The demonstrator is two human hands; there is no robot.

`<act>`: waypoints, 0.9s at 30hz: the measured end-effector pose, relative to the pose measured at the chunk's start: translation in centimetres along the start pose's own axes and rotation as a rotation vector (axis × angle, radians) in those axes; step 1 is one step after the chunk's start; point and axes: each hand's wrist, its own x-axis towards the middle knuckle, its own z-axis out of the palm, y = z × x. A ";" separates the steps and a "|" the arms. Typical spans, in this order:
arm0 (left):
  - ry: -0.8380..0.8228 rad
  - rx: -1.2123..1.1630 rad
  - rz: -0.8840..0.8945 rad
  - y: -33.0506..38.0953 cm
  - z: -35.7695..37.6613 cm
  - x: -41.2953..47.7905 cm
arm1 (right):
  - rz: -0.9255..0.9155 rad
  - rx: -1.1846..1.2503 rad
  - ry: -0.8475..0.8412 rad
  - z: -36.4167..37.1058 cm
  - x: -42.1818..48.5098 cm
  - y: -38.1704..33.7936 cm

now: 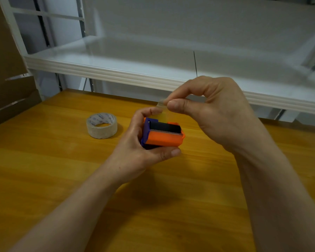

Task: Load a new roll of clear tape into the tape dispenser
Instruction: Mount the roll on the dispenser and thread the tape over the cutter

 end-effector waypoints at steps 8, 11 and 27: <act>-0.023 -0.038 0.006 -0.1 0.0 0.1 | 0.001 0.091 0.022 -0.3 0.2 0.7; -0.032 -0.047 0.003 -0.2 -0.1 0.1 | -0.005 0.083 0.032 -0.4 0.3 0.9; 0.002 0.074 0.037 -0.6 -0.4 0.4 | -0.136 -0.020 -0.021 -1.2 0.0 0.2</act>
